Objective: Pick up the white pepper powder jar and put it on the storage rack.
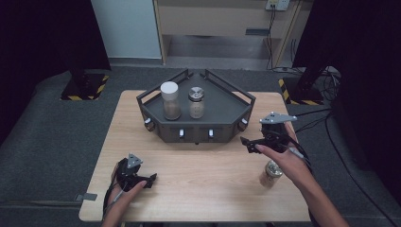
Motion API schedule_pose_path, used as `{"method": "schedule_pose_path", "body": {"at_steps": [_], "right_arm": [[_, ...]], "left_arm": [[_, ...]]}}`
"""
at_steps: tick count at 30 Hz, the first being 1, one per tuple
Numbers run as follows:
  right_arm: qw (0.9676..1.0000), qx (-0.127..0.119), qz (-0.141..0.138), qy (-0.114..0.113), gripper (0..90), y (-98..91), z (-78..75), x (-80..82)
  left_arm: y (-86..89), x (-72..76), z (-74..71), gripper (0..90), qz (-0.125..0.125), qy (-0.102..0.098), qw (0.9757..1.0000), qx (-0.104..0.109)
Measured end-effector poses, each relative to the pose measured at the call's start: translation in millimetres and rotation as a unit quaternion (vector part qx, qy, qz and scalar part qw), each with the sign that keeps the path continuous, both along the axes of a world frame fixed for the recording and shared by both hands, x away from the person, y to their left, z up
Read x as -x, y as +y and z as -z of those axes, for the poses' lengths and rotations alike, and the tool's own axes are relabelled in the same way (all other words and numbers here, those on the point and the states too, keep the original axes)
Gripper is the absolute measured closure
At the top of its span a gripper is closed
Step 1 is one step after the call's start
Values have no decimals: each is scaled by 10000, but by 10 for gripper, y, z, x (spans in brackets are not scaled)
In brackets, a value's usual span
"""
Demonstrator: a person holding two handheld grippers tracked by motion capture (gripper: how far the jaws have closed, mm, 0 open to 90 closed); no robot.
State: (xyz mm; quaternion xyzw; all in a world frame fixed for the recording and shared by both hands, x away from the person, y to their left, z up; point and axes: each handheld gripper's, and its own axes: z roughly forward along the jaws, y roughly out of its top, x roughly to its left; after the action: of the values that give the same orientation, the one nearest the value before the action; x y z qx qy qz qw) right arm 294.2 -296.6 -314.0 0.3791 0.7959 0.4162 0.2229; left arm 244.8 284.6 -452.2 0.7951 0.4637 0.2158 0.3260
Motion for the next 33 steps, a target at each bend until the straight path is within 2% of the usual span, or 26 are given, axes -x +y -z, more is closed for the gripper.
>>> {"method": "schedule_pose_path", "body": {"at_steps": [7, 21, 33], "right_arm": [[10000, 2, 31, 37, 27, -62, 16, 50], [9997, -79, 185, 127, 27, -308, 138, 201], [9995, -26, 253, 182, 28, -390, 171, 295]], "left_arm": [[0, 0, 0, 0, 0, -1, 10000, 1], [0, 0, 0, 0, -1, -1, 10000, 1], [-1, 0, 0, 0, -2, -1, 10000, 0]]}}
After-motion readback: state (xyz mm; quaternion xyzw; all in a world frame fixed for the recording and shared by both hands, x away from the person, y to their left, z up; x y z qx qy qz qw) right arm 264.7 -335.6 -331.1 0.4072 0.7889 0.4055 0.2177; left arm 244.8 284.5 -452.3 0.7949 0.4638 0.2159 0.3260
